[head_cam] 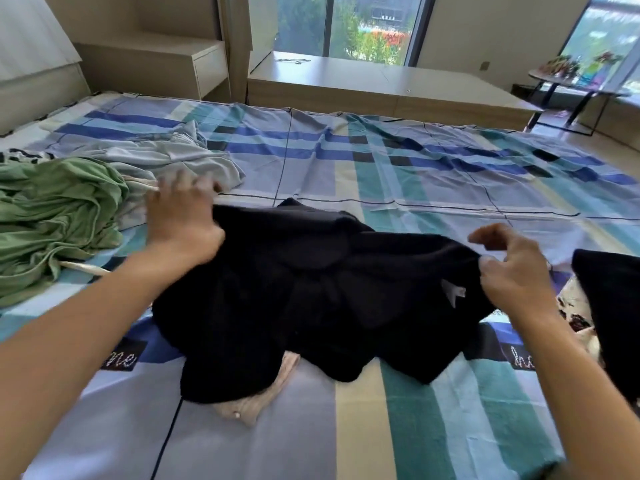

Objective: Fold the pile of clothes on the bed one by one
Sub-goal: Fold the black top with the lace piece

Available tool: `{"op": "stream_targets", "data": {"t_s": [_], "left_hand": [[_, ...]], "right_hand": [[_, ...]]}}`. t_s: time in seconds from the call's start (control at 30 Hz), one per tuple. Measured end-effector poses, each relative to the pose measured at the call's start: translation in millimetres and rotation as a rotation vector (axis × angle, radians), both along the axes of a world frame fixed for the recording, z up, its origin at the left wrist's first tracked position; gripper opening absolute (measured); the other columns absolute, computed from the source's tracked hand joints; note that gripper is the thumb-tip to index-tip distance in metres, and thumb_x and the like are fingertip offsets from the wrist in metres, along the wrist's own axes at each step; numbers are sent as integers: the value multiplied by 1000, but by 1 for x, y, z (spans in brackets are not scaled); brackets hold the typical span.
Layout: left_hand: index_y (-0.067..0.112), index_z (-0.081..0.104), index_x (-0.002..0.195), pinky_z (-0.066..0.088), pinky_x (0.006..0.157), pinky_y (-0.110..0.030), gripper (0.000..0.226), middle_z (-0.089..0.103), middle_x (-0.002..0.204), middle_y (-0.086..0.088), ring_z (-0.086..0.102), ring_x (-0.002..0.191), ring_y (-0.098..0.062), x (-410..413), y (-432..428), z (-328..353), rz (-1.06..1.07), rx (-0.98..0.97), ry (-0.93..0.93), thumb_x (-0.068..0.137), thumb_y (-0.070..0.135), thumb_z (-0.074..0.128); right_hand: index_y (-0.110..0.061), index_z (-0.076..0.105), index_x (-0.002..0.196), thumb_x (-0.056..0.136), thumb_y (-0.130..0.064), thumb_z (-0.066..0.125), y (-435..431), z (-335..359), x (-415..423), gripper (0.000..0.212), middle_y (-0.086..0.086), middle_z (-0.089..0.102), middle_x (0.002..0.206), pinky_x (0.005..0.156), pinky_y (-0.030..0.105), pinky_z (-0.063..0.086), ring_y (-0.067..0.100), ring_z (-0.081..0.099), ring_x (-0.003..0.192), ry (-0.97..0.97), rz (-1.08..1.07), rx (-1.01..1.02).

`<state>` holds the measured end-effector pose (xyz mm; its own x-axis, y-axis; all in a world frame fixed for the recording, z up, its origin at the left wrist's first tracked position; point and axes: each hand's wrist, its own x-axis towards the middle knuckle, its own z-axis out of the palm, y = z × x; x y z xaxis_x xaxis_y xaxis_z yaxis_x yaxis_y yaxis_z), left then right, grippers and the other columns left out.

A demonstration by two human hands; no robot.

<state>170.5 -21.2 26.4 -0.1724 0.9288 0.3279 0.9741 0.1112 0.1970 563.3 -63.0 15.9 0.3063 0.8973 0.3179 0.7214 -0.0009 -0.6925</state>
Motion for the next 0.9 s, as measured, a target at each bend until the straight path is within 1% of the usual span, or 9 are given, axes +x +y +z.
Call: {"op": "stream_targets", "data": {"t_s": [0.1,0.17,0.27,0.33,0.4,0.53,0.67,0.8,0.9], "left_hand": [[19,59,119,39,96,-45,49,55,120,-8,50,116,-33,39,-17,-5,-420,218,-13,73,29,73],[24,53,129,37,101,-44,62,52,128,-2,47,119,-25,59,-20,-13,-521,148,-7,78,54,70],[25,55,128,38,101,-44,52,59,127,0,55,118,-27,72,-11,-31,-451,32,25,89,59,58],[22,62,118,46,90,-44,35,68,114,-4,63,107,-34,71,-6,-35,-424,66,-57,99,48,50],[21,65,117,49,82,-45,37,72,107,-11,64,102,-40,62,0,-35,-395,114,-117,103,45,40],[4,64,90,45,70,-50,55,68,89,-29,63,85,-49,29,16,-18,-330,321,-162,102,44,28],[3,62,88,41,67,-49,49,65,88,-31,61,84,-51,-5,27,2,-228,391,-86,107,38,33],[4,63,92,36,64,-45,44,65,90,-30,60,84,-52,-7,31,-1,-169,368,-34,107,36,37],[8,61,103,40,74,-48,26,64,101,-26,59,96,-49,4,34,-16,-47,242,57,101,31,49]], "right_hand": [[-23,64,94,73,1,55,-13,4,-47,33,-3,62,102,92,14,37,16,57,101,-73,194,184],[-26,64,105,78,-28,63,-15,-9,-75,27,-6,60,108,99,29,40,15,55,106,-207,339,134],[-27,50,134,77,-65,61,-11,-41,-94,70,-4,56,125,106,43,39,21,52,120,-507,360,-117],[-25,53,124,83,-56,67,-5,-51,-97,53,0,65,114,93,40,44,25,60,112,-515,327,-128],[-25,56,102,87,-41,67,-1,-49,-93,25,0,70,92,73,37,46,29,66,94,-453,335,-34],[-25,58,91,85,-28,64,12,-15,-51,9,-2,67,78,72,38,48,24,63,80,-166,286,83],[-19,63,90,89,-28,62,17,6,9,9,-8,61,71,65,15,43,10,58,69,84,11,152],[-21,64,105,77,-38,54,18,0,36,35,10,70,89,85,46,53,39,66,96,101,-225,30],[-17,60,114,72,-12,56,12,-2,11,42,17,66,106,90,50,48,41,59,104,-133,-248,6]]}}
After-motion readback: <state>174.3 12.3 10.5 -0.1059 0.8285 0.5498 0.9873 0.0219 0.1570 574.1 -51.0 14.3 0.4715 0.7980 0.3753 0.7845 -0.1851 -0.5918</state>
